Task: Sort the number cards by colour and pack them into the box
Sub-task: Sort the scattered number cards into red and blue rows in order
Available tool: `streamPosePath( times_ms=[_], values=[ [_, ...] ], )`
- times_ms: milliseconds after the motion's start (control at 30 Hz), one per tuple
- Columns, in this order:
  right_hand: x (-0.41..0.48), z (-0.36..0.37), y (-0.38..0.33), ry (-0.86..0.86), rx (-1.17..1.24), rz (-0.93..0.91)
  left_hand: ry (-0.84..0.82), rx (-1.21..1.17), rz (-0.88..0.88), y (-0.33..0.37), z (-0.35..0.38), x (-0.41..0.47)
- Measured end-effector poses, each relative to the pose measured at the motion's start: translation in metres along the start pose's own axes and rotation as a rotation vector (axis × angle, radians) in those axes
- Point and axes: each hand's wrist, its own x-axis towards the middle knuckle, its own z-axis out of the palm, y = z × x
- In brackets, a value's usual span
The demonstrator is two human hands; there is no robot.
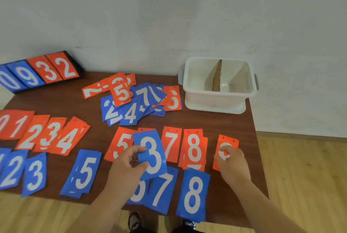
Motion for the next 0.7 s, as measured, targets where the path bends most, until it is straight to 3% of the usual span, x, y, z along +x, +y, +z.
streamPosePath(
  times_ms=[100, 200, 367, 700],
  values=[
    [-0.033, 0.005, -0.051, -0.309, 0.291, -0.130, 0.004, -0.036, -0.009, -0.002, -0.001, -0.008],
    [-0.061, 0.017, -0.088, -0.533, 0.379, -0.251, -0.007, -0.039, -0.012, -0.005, -0.006, -0.016],
    [-0.077, 0.044, -0.118, -0.542, 0.331, -0.328, -0.027, -0.058, 0.005, -0.016, -0.026, -0.025],
    [-0.106, 0.115, -0.199, -0.573, 0.275, -0.401, 0.141, -0.149, 0.006, -0.066, -0.112, -0.014]
  ],
)
